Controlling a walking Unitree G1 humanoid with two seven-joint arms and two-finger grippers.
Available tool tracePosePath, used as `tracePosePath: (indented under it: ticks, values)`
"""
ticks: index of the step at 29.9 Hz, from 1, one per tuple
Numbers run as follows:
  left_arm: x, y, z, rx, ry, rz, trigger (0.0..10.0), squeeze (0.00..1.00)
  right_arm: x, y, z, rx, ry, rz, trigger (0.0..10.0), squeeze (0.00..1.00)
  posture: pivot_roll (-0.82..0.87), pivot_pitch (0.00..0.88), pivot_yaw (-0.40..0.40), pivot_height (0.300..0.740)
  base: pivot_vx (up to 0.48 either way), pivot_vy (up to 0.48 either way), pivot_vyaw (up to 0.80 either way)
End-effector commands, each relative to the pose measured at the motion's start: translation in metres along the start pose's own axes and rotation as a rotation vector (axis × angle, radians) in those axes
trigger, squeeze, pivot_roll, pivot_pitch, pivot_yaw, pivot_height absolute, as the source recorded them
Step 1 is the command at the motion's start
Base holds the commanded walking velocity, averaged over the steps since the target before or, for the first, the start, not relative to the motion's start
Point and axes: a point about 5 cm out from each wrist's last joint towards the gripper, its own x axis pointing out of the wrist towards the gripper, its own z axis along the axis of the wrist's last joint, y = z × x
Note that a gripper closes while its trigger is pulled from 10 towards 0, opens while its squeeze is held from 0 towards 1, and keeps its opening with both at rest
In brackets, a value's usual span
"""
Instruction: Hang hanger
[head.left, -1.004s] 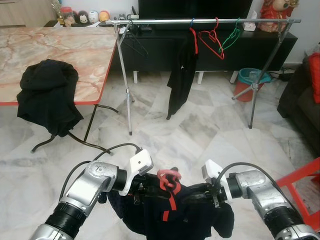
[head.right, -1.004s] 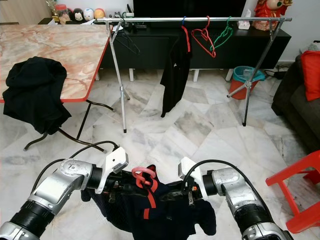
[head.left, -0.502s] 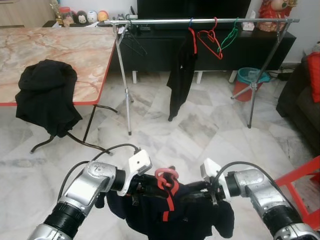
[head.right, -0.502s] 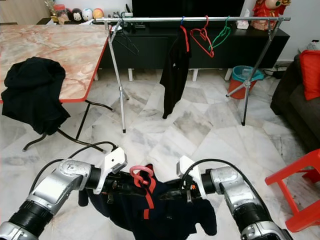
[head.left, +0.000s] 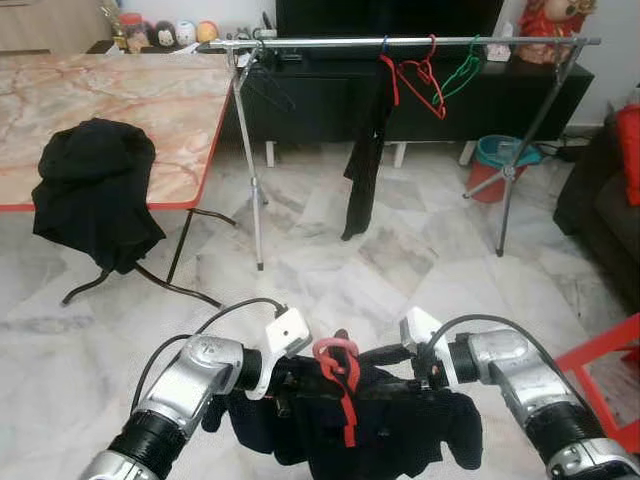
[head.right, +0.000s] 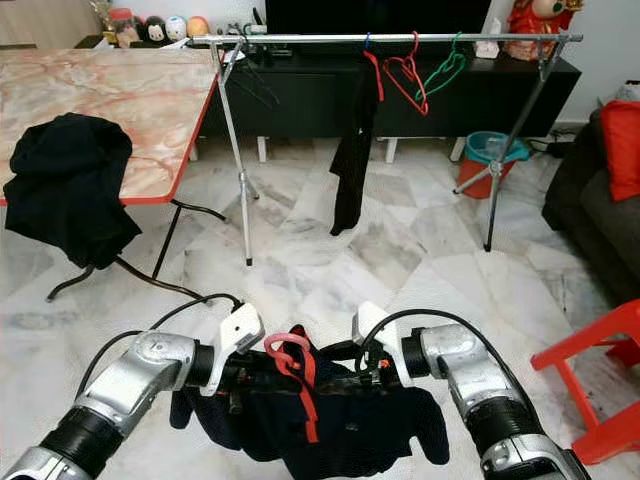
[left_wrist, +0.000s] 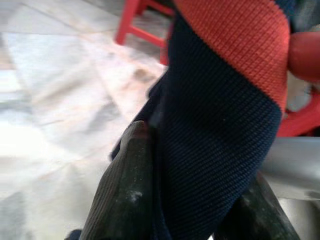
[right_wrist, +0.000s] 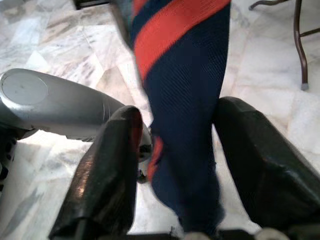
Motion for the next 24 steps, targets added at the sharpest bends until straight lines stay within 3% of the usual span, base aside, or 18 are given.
tracePosePath:
  ticks: [1,6,12,13,14,15,17,18,19,20,21,24]
  values:
    - [-0.003,0.007,0.007,0.035,-0.025,0.042,0.0,0.00,-0.003,-0.001,0.003,-0.029,0.028,-0.001,10.0,1.00,0.03,0.025,-0.042,0.740,0.000,0.000,0.00]
    - [-0.003,0.011,0.003,0.033,-0.029,0.093,0.0,0.00,-0.007,-0.005,0.000,-0.046,0.057,-0.068,10.0,1.00,0.03,0.021,-0.041,0.740,0.000,0.000,0.00]
    - [-0.001,0.017,-0.010,0.001,-0.030,0.231,0.0,0.00,-0.018,-0.019,0.002,0.000,-0.053,-0.314,10.0,1.00,0.02,0.024,-0.043,0.740,0.000,0.000,0.00]
    - [0.000,0.017,-0.012,-0.006,-0.035,0.244,0.0,0.00,-0.020,-0.021,0.002,0.015,-0.075,-0.352,10.0,0.84,0.02,0.024,-0.043,0.740,0.000,0.000,0.00]
    - [0.000,0.017,-0.013,-0.010,-0.039,0.251,0.0,0.00,-0.021,-0.022,0.001,0.026,-0.089,-0.377,10.0,0.84,0.02,0.032,-0.043,0.740,0.000,0.000,0.00]
    - [0.000,0.020,-0.015,-0.008,-0.043,0.309,0.0,0.00,-0.024,-0.023,0.001,0.021,-0.113,-0.429,10.0,0.00,0.02,0.037,-0.043,0.740,0.000,0.000,0.00]
    - [-0.001,0.023,-0.018,-0.019,-0.051,0.368,0.0,0.00,-0.030,-0.028,-0.003,0.039,-0.129,-0.550,10.0,0.00,0.01,0.040,-0.045,0.740,0.000,0.000,0.00]
    - [-0.002,0.025,-0.020,-0.016,-0.052,0.419,1.6,0.00,-0.035,-0.032,-0.006,0.055,-0.139,-0.660,10.0,0.00,0.01,0.042,-0.044,0.740,0.000,0.000,0.00]
    - [-0.003,0.029,-0.022,-0.036,-0.056,0.487,10.0,0.00,-0.042,-0.039,-0.009,0.101,-0.166,-0.806,10.0,0.00,0.01,0.044,-0.043,0.740,0.000,0.000,0.00]
    - [-0.003,0.029,-0.022,-0.036,-0.056,0.487,10.0,0.00,-0.042,-0.039,-0.009,0.101,-0.166,-0.806,10.0,0.00,0.01,0.044,-0.043,0.740,0.000,0.000,0.00]
    - [-0.004,0.031,-0.023,-0.053,-0.059,0.519,10.0,0.00,-0.046,-0.042,-0.011,0.134,-0.181,-0.883,10.0,0.00,0.01,0.044,-0.043,0.740,0.000,0.000,0.00]
    - [-0.006,0.036,-0.023,-0.073,-0.098,0.632,10.0,0.00,-0.055,-0.046,-0.025,0.316,-0.280,-1.154,10.0,0.00,0.00,0.049,-0.036,0.740,0.000,0.000,0.00]
